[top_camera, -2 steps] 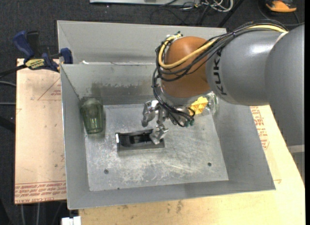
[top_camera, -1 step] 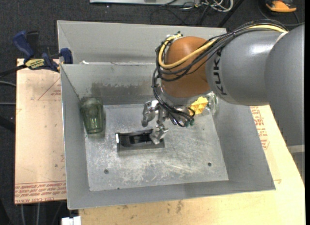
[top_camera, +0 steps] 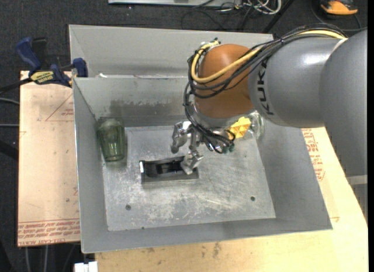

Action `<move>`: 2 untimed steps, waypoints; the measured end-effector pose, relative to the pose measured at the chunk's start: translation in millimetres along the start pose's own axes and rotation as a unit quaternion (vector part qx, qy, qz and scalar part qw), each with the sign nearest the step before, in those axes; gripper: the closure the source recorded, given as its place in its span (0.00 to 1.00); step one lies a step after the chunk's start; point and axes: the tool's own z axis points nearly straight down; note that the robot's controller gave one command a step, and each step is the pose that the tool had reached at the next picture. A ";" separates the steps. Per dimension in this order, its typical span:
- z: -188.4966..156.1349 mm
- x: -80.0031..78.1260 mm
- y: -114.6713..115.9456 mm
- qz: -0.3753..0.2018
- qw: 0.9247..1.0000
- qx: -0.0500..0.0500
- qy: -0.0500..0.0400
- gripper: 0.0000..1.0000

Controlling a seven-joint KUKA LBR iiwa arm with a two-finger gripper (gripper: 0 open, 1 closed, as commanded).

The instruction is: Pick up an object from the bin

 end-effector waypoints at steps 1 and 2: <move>0.0 0.0 0.0 0.000 1.000 0.000 0.000 1.00; 0.0 0.0 0.0 0.000 1.000 0.000 0.000 1.00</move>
Offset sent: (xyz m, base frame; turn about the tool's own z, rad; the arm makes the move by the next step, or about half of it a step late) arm -0.0345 -0.0007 0.2516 -0.0910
